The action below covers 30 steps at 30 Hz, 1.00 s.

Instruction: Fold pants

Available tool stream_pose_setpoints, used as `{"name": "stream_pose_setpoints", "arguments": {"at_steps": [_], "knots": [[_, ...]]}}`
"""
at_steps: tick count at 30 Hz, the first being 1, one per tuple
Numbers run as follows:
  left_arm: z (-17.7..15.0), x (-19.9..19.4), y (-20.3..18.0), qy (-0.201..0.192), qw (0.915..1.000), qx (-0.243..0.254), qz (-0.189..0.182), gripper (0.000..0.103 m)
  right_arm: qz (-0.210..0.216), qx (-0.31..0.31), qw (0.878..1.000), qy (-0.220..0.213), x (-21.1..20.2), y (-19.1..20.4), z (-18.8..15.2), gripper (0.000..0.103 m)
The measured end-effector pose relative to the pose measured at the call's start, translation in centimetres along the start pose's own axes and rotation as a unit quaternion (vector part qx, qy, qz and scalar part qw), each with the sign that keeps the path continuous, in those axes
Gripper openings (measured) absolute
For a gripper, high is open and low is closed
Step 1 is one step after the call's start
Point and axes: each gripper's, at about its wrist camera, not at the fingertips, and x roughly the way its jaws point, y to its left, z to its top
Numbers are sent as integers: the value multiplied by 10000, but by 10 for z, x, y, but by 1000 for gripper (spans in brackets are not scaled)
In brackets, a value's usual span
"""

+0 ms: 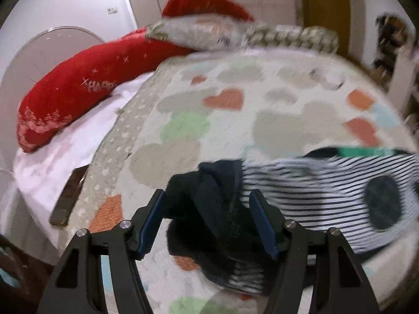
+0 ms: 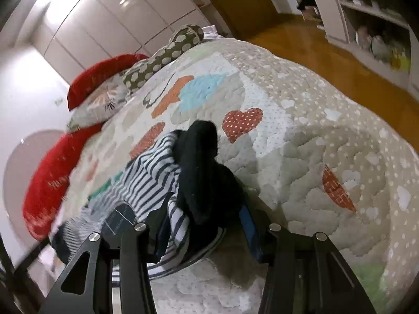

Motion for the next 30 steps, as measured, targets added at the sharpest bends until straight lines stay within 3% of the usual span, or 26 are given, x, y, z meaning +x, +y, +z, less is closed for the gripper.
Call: {"name": "stream_pose_setpoints", "arguments": {"at_steps": [3,5,8,10,14,18,21,27,30], "knots": [[-20,16,-3,328,9990,205,217,64,-59,-146,9999,-28,0,3,-2,51],[-42,25,-3,595,9977,286,149,65,-20,-164,9999,-33,0,0,-2,51],[-54,13,2,517,9983,280,-26,64,22,-215,9998,-37,0,-1,-3,51],[-48,-4,3,536,9976,322,-300,64,20,-244,9997,-37,0,-1,-3,51],[-17,-54,-11,-48,9928,482,-1094,66,137,-143,9998,-96,-5,-3,-4,52],[20,-75,-61,-182,9750,936,-2008,72,355,-86,9991,-223,-16,-3,-10,56],[49,-72,-123,79,9502,1396,-2784,72,421,-229,9984,-289,-24,-1,-14,58],[77,-40,-244,888,9135,2025,-3416,72,504,-281,9980,-242,-23,-3,-16,58],[83,-20,-285,1263,9025,2063,-3564,72,527,-291,9980,-205,-19,-3,-14,58]]}}
